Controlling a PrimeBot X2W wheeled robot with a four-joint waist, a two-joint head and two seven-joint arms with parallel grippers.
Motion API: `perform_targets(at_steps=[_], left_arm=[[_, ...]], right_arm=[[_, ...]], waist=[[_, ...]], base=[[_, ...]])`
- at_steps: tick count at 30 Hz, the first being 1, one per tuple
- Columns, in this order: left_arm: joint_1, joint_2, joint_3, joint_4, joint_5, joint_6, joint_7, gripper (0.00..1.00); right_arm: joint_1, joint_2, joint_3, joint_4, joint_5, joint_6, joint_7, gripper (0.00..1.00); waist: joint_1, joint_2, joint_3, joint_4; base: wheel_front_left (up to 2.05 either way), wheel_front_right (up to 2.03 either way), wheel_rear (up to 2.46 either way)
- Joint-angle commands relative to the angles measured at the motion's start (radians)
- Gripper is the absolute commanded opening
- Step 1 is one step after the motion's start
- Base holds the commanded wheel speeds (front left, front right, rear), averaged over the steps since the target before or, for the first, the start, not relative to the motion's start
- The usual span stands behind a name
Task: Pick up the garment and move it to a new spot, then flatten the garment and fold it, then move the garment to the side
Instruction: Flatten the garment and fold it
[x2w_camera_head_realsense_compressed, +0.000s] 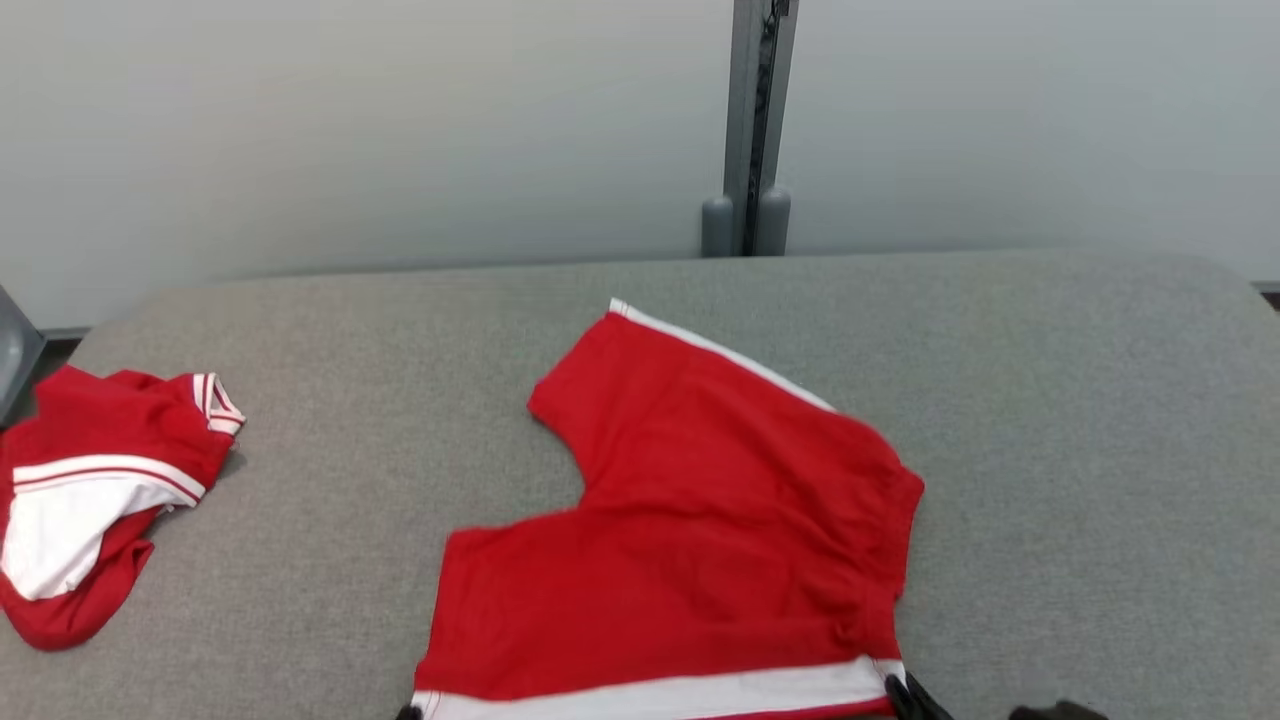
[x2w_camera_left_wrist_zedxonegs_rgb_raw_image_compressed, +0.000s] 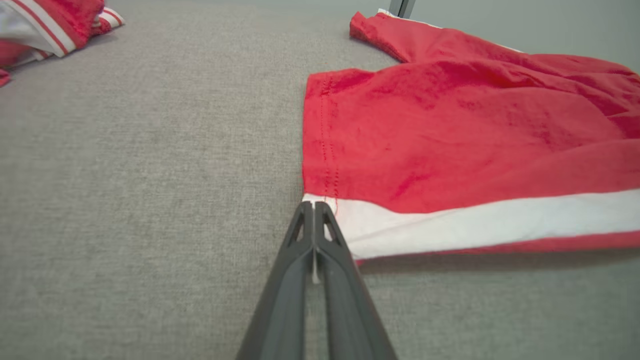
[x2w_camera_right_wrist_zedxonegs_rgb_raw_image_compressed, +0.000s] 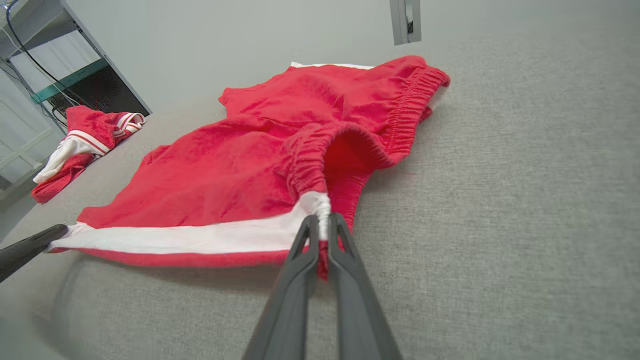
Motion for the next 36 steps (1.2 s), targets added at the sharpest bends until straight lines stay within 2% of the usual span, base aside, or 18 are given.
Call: perform_targets(at_steps=[1, 9, 13, 16, 24, 26, 36], left_arm=[[0.051, 0.005, 0.018, -0.017, 0.011, 0.004, 0.000, 0.00], [0.127, 0.005, 0.068, -0.100, 0.032, -0.014, 0.000, 0.00], [0.019, 0.007, 0.072, -0.155, 0.070, -0.034, 0.000, 0.00], [-0.090, 0.013, 0.058, -0.132, 0.094, -0.046, 0.000, 0.00], [-0.478, 0.043, 0.015, 0.043, 0.155, -0.060, 0.000, 0.00], [-0.568, 0.046, 0.008, 0.103, 0.168, -0.055, 0.000, 0.00], [-0.894, 0.059, -0.046, 0.371, 0.227, -0.034, 0.000, 0.00]], right_arm=[[0.044, -0.017, -0.004, -0.014, 0.014, 0.000, -0.005, 0.00], [0.130, -0.034, -0.020, -0.054, 0.032, 0.000, -0.005, 0.00], [0.085, 0.001, -0.081, -0.075, 0.051, 0.000, -0.005, 0.00], [0.034, 0.024, -0.081, -0.063, 0.058, 0.000, -0.005, 0.00], [-0.189, 0.074, -0.154, -0.027, 0.084, 0.000, -0.005, 0.00], [-0.237, 0.076, -0.165, -0.026, 0.125, 0.000, -0.005, 0.00], [-0.400, 0.076, -0.112, -0.006, 0.246, 0.000, -0.005, 0.00]], waist=[[0.0000, -0.0001, -0.040, -0.003], [0.0000, -0.0001, -0.059, -0.011], [0.0000, -0.0001, -0.024, -0.038], [0.0000, -0.0001, 0.013, -0.061], [0.0000, -0.0001, 0.182, -0.155], [0.0000, -0.0001, 0.223, -0.174], [0.0000, -0.0001, 0.366, -0.243]], base=[[0.00, 0.00, 0.00], [0.00, 0.00, 0.00], [0.00, 0.00, 0.00], [0.00, 0.00, 0.00], [0.00, 0.00, 0.00], [0.00, 0.00, 0.00], [0.00, 0.00, 0.00]])
